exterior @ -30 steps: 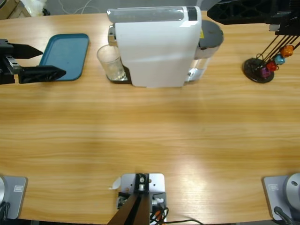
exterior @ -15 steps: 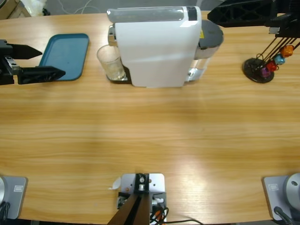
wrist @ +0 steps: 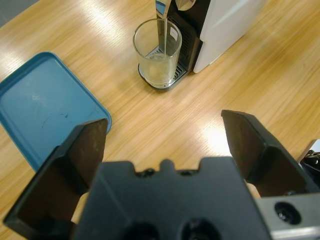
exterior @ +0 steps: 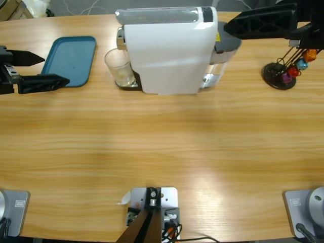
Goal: Pour coffee
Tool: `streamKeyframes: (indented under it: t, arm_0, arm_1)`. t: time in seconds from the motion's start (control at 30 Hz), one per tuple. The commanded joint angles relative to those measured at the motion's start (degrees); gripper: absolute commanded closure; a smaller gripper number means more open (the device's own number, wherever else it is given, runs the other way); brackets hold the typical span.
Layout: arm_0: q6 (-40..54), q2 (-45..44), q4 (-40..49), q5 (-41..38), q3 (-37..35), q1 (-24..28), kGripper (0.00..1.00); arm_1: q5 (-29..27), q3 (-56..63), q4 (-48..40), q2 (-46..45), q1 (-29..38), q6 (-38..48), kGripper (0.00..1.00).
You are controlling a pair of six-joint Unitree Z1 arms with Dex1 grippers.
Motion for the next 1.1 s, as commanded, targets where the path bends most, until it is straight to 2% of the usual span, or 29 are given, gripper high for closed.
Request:
streamKeyframes:
  t: [0.03,0.4,0.67,1.1]
  arm_0:
    - [0.21,-2.87,-0.09,-0.92,2.05,-0.60,0.004]
    - [0.64,-2.62,-0.12,-2.08,1.52,-0.71,0.002]
    - [0.13,-1.85,-0.03,-2.05,1.25,-0.72,0.004]
    - [3.78,-0.97,0.05,-2.43,-1.08,-0.79,0.002]
  arm_1:
    - [5.03,2.50,1.00,-0.05,2.47,-2.49,0.000]
    - [4.68,5.79,2.66,-3.76,2.47,-4.68,0.000]
    - [2.20,5.86,3.96,-5.69,2.47,-5.46,0.004]
    - [0.84,4.75,3.94,-4.25,2.47,-5.46,0.013]
